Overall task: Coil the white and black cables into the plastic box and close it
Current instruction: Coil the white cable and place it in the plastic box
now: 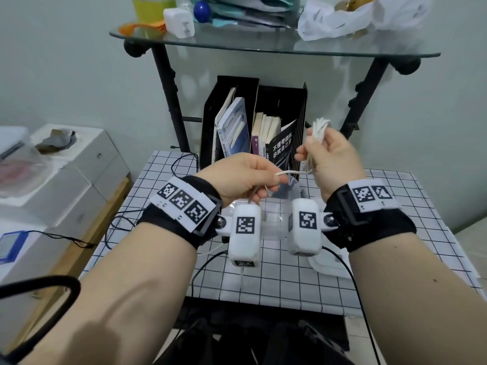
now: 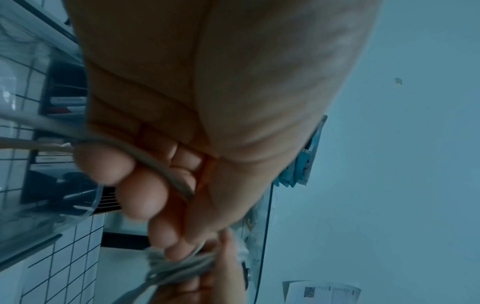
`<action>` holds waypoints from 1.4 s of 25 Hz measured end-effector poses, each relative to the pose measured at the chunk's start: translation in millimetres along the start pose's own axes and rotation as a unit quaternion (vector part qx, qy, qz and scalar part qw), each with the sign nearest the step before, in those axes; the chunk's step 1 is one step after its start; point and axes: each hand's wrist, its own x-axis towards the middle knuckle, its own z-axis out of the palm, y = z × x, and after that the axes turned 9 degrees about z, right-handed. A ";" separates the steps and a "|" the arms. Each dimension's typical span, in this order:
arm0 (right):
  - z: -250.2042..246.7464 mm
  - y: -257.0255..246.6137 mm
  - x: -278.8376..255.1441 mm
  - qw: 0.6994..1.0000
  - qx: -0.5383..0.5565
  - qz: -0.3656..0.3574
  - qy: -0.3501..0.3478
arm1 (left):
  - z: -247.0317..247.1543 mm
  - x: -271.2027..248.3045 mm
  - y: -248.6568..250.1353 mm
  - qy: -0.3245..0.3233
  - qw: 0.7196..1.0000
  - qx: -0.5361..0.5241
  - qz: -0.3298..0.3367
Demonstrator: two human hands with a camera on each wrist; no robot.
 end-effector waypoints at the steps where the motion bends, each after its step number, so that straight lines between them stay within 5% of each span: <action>1: 0.6 -0.2 -2.0 0.998 -0.039 0.015 -0.038 | -0.5 1.3 1.2 0.006 1.000 0.008 0.011; 7: 11.3 -9.6 -15.2 0.961 -0.103 0.147 -0.208 | -5.8 8.4 1.5 0.054 0.997 0.045 0.034; 14: 8.3 -17.9 -25.7 0.933 -0.121 0.160 -0.298 | -15.8 11.8 -2.8 0.110 0.992 -0.024 0.063; 19: 8.7 -26.5 -27.3 0.936 0.119 0.201 -0.264 | -9.8 9.6 -6.3 0.035 0.989 -0.139 0.040; 24: 12.0 -27.9 -28.9 0.926 0.218 0.200 -0.233 | -0.7 3.1 3.5 0.021 0.987 -0.147 0.054; 30: 10.2 -22.0 -32.7 0.929 0.210 0.221 -0.210 | -9.1 7.9 -6.8 0.041 0.988 -0.123 0.078; 35: 9.3 -23.3 -34.6 0.933 0.119 0.230 -0.251 | -5.0 8.5 -8.7 0.016 0.991 0.059 0.119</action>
